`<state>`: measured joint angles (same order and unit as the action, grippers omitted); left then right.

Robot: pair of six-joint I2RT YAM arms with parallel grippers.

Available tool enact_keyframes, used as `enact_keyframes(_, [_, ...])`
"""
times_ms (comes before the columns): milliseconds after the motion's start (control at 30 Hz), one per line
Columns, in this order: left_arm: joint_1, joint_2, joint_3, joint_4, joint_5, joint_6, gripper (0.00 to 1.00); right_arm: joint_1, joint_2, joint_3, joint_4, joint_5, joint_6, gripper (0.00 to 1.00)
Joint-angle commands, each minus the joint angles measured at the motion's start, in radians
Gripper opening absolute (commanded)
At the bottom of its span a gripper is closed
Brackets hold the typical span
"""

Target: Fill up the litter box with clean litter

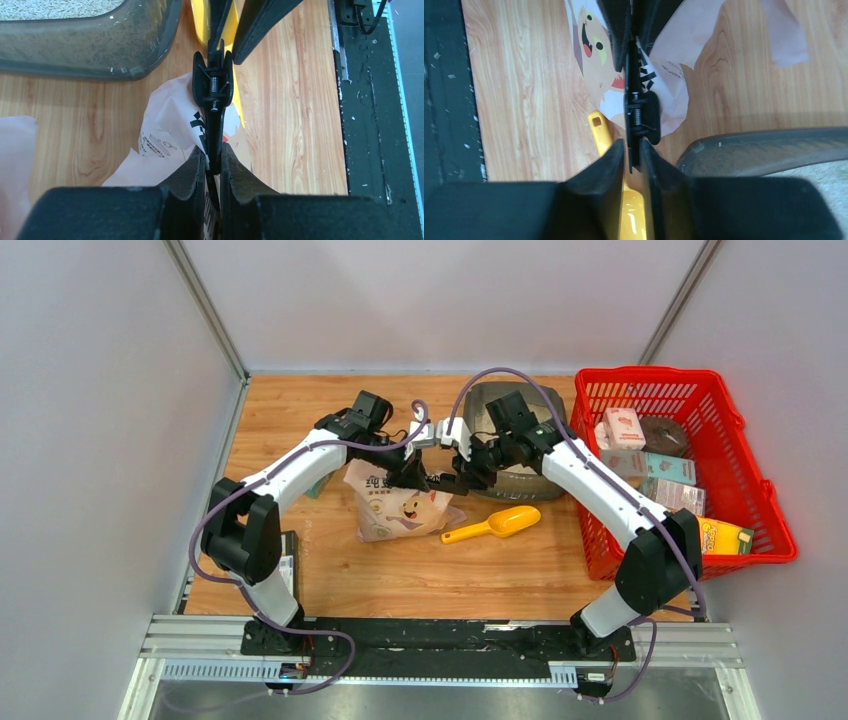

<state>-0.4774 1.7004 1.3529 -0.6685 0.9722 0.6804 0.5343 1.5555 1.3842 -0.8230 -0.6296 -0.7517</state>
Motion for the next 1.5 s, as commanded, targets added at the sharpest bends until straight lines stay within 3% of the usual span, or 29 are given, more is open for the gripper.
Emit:
enact_keyframes(0, [-0.009,0.007,0.041,-0.042,0.074,0.053,0.13,-0.045,-0.026,-0.011,0.058,-0.048,0.045,0.35])
enact_keyframes(67, [-0.009,0.007,0.049,-0.051,0.074,0.062,0.12,-0.110,-0.050,-0.028,0.051,-0.140,0.035,0.50])
enact_keyframes(167, [-0.009,0.001,0.049,-0.068,0.074,0.082,0.09,-0.169,-0.048,-0.033,0.044,-0.205,0.026,0.61])
enact_keyframes(433, [-0.009,-0.008,0.041,-0.049,0.068,0.073,0.02,-0.174,0.057,0.021,-0.011,-0.409,-0.026,0.62])
enact_keyframes(567, [-0.009,-0.015,0.037,-0.028,0.062,0.054,0.00,-0.146,0.083,0.041,0.016,-0.424,-0.026,0.64])
enact_keyframes(1100, [-0.009,-0.001,0.038,0.018,0.056,-0.010,0.00,-0.094,0.130,0.075,0.031,-0.387,0.015,0.50])
enact_keyframes(1367, [-0.009,0.004,0.043,0.033,0.056,-0.035,0.01,-0.073,0.147,0.081,0.025,-0.335,0.037,0.49])
enact_keyframes(1433, [-0.009,0.005,0.045,0.035,0.053,-0.042,0.03,-0.073,0.149,0.082,0.027,-0.332,0.043,0.45])
enact_keyframes(1467, [-0.009,0.007,0.045,0.035,0.054,-0.044,0.06,-0.073,0.147,0.084,0.028,-0.329,0.046,0.39])
